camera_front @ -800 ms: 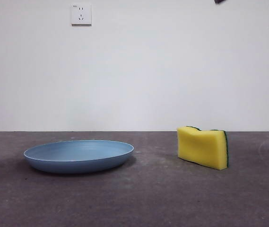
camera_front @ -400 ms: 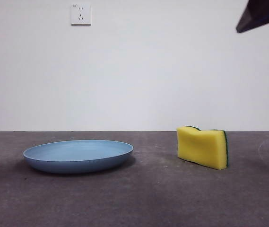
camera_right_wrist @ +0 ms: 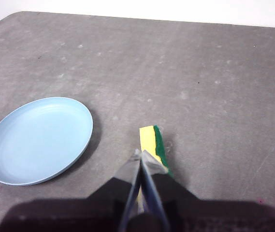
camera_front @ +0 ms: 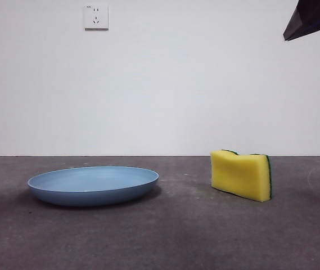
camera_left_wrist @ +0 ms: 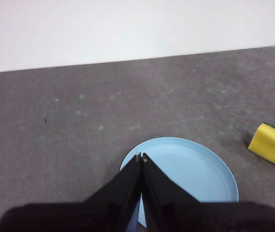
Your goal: Pick up the plate,pick up the cloth,clean the plate with the cloth
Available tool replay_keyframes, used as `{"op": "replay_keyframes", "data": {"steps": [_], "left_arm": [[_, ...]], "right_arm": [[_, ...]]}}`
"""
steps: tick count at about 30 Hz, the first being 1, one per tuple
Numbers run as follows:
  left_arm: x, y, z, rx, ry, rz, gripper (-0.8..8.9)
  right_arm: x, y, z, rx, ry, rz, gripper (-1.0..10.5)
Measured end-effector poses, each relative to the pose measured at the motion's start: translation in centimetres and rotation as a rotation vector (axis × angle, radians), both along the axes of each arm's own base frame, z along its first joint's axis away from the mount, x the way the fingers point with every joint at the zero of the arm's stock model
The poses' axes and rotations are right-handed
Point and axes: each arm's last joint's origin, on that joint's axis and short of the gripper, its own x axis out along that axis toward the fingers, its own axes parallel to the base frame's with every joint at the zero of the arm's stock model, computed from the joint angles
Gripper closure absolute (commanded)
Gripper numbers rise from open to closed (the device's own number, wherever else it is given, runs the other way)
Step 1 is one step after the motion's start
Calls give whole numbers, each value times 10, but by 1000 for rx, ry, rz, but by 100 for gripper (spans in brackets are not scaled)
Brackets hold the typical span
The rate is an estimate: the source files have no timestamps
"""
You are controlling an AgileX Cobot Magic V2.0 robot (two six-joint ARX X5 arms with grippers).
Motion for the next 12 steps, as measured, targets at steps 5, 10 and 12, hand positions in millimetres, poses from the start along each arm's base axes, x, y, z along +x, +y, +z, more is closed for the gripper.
{"op": "replay_keyframes", "data": {"steps": [5, 10, 12], "left_arm": [[4, -1, -4, 9, 31, 0, 815], [6, -2, -5, 12, 45, 0, 815], [3, 1, -6, 26, 58, 13, 815]], "right_arm": [[0, 0, 0, 0, 0, 0, 947], [0, 0, 0, 0, 0, 0, 947], [0, 0, 0, 0, 0, 0, 947]]}}
